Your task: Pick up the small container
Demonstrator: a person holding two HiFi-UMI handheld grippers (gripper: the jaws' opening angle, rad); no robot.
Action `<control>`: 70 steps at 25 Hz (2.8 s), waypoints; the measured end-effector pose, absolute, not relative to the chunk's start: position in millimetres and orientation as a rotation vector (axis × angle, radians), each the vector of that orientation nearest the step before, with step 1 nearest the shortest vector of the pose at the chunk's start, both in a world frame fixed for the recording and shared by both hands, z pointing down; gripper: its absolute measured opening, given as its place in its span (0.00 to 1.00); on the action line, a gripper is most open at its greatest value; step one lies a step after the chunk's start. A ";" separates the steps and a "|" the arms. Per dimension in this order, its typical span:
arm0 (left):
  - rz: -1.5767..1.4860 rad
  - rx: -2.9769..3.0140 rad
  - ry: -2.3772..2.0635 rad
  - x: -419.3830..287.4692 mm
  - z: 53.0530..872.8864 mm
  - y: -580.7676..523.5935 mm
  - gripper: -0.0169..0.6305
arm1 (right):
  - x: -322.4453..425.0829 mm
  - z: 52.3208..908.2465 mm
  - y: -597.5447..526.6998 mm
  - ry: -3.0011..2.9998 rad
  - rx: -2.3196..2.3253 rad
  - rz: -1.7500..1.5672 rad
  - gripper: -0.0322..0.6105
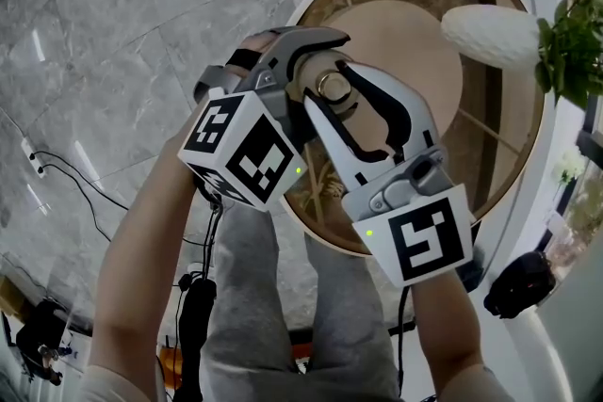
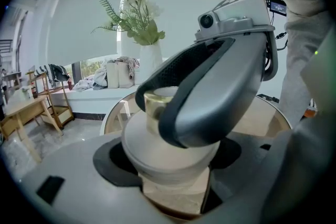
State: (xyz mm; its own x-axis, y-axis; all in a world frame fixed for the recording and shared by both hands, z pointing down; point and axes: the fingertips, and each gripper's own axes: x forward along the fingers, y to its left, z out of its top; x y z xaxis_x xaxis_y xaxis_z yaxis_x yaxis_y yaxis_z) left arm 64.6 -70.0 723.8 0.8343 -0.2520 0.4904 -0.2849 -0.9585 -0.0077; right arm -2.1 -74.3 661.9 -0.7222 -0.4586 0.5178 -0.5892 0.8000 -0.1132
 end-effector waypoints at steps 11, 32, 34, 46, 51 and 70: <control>0.751 2.893 -0.429 60.0 717.3 -66.1 0.54 | -8.6 655.9 -72.2 -2.490 0.773 0.396 0.26; 0.843 2.915 -0.421 41.8 564.6 -52.8 0.54 | -24.1 497.7 -58.4 -2.566 0.774 0.373 0.26; 0.853 2.910 -0.418 39.1 545.0 -50.4 0.54 | -27.1 476.7 -56.8 -2.580 0.775 0.368 0.26; 0.811 2.927 -0.456 40.0 400.1 -47.3 0.54 | -29.2 329.3 -52.1 -2.626 0.775 0.258 0.26; 0.776 2.937 -0.471 38.9 335.2 -47.7 0.54 | -31.4 265.1 -50.8 -2.632 0.775 0.215 0.26; 0.822 3.031 -0.610 51.9 99.4 -21.3 0.54 | -16.0 25.2 -10.5 -2.762 0.796 -0.012 0.26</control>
